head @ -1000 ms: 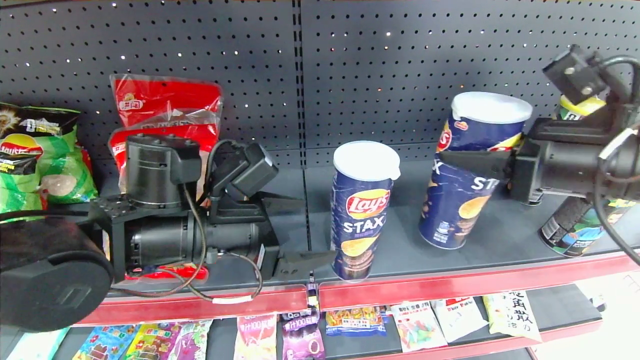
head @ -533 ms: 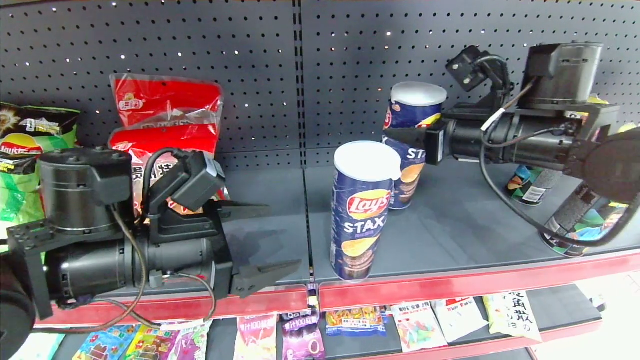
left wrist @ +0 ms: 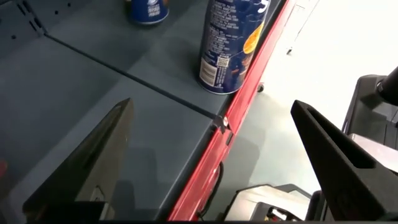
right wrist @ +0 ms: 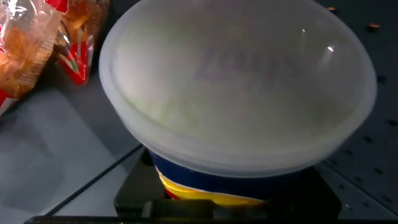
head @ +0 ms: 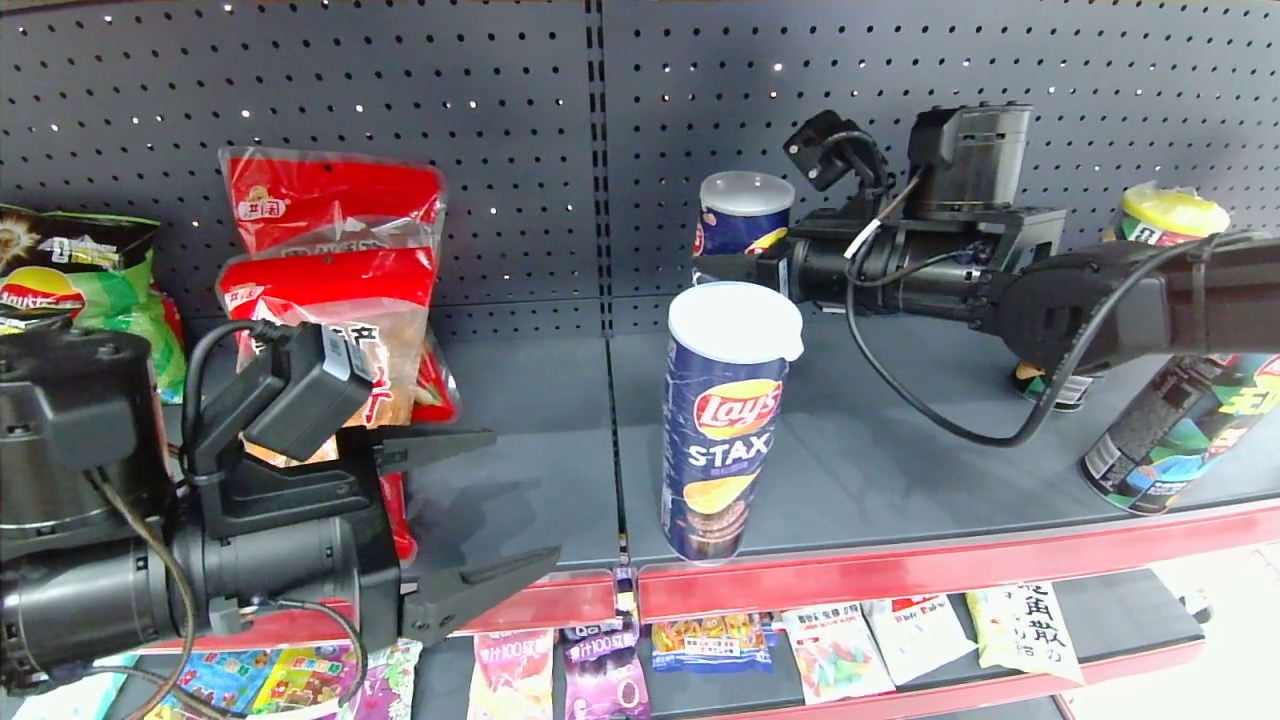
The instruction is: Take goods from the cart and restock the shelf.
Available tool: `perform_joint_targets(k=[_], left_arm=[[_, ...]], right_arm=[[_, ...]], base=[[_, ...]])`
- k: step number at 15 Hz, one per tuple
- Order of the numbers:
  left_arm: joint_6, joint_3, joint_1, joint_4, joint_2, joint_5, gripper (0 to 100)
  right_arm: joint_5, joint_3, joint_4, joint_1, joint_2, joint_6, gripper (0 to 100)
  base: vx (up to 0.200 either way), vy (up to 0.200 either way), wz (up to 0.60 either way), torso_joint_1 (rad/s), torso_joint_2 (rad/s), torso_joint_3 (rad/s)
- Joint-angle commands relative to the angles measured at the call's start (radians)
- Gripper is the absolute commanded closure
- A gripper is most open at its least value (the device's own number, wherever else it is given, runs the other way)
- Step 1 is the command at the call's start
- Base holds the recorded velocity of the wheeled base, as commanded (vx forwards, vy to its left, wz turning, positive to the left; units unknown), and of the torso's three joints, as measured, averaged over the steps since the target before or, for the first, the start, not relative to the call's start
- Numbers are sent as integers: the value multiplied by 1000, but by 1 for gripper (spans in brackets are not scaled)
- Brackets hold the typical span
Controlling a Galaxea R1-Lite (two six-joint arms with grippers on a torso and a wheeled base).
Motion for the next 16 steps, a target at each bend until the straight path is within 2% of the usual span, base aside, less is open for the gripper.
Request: perform_joint_targets(k=[1, 6, 10, 11, 14, 16], left_arm=[[0, -2, 1, -1, -1, 1, 0], [-19, -3, 3, -1, 2, 1, 0], [-19, -5, 1, -1, 11, 2, 0], [-19, -6, 1, -2, 17, 2, 0], [-19, -8, 1, -2, 20, 1, 0], [-17, -13, 1, -2, 26, 2, 0]], right_arm=[[0, -18, 1, 8, 31, 1, 100], [0, -26, -1, 30, 46, 4, 100], [-1, -35, 1, 30, 52, 9, 100], [0, -27, 1, 28, 51, 9, 0], [-3, -24, 1, 30, 44, 29, 0], [-47, 6, -2, 30, 23, 33, 0]], base=[[0, 0, 0, 0, 0, 0], [0, 0, 0, 0, 0, 0], [0, 0, 0, 0, 0, 0], [0, 0, 0, 0, 0, 0], [0, 0, 0, 0, 0, 0], [0, 0, 0, 0, 0, 0]])
